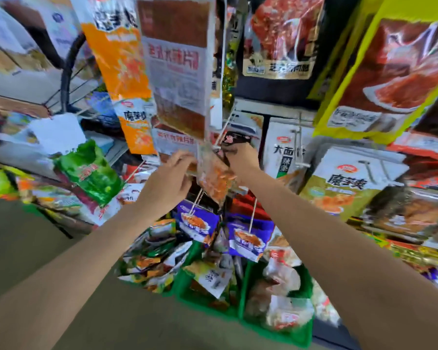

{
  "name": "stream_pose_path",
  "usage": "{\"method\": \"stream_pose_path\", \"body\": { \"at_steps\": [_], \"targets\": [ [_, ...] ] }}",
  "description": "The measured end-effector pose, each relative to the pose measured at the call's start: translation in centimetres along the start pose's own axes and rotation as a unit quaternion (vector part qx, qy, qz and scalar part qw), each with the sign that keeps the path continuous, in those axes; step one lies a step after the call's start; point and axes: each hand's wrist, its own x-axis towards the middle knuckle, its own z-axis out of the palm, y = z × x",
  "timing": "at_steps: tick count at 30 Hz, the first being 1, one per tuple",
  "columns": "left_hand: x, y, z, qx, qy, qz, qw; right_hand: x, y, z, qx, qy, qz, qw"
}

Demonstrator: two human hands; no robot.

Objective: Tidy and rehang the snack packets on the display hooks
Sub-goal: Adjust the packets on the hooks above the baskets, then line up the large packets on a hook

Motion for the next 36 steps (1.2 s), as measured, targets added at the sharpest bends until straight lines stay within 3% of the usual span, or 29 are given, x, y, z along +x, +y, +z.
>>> {"method": "stream_pose_path", "body": {
  "at_steps": [2, 8, 10, 13, 15, 19, 25, 30, 34, 36],
  "targets": [
    [0.6, -0.4, 0.1, -0.029, 0.008, 0.015, 0.999, -0.5, -0.1, -0.2, 0.059, -0.016, 0.037, 0.997],
    [2.7, 1.5, 0.7, -0.099, 0.058, 0.124, 0.986, -3.5, -1.5, -3.8, -0.045, -0.092, -0.013, 0.995],
    [3.7, 3.0, 1.2, -0.099, 0.063, 0.158, 0.981, -4.8, -0.7, -6.2, -0.012, -0.127, 0.042, 0.991],
    [4.7, 6.5, 2.5, -0.079, -0.008, 0.176, 0.981, -7.2, 1.6, -9.6, 0.064, -0.163, 0.132, 0.976],
    [5.3, 9.1, 3.5, -0.050, -0.058, 0.190, 0.979, -8.3, 3.8, -11.3, 0.069, -0.145, 0.172, 0.972],
    [6.0, 13.3, 5.3, -0.117, -0.144, 0.198, 0.962, -10.1, 8.1, -15.1, 0.055, -0.106, 0.224, 0.967],
    [6.1, 21.2, 10.0, -0.225, -0.211, 0.141, 0.941, -12.2, 15.0, -19.1, 0.102, 0.034, 0.243, 0.964],
    [7.9, 28.6, 13.6, -0.307, -0.244, 0.055, 0.918, -14.7, 21.0, -25.1, 0.146, 0.137, 0.273, 0.941],
    [9.0, 35.1, 14.9, -0.458, -0.295, -0.018, 0.838, -16.3, 24.1, -30.4, 0.188, 0.178, 0.269, 0.928],
    [9.9, 37.7, 15.4, -0.481, -0.312, -0.040, 0.818, -16.4, 25.1, -32.5, 0.186, 0.182, 0.265, 0.928]
  ]
}}
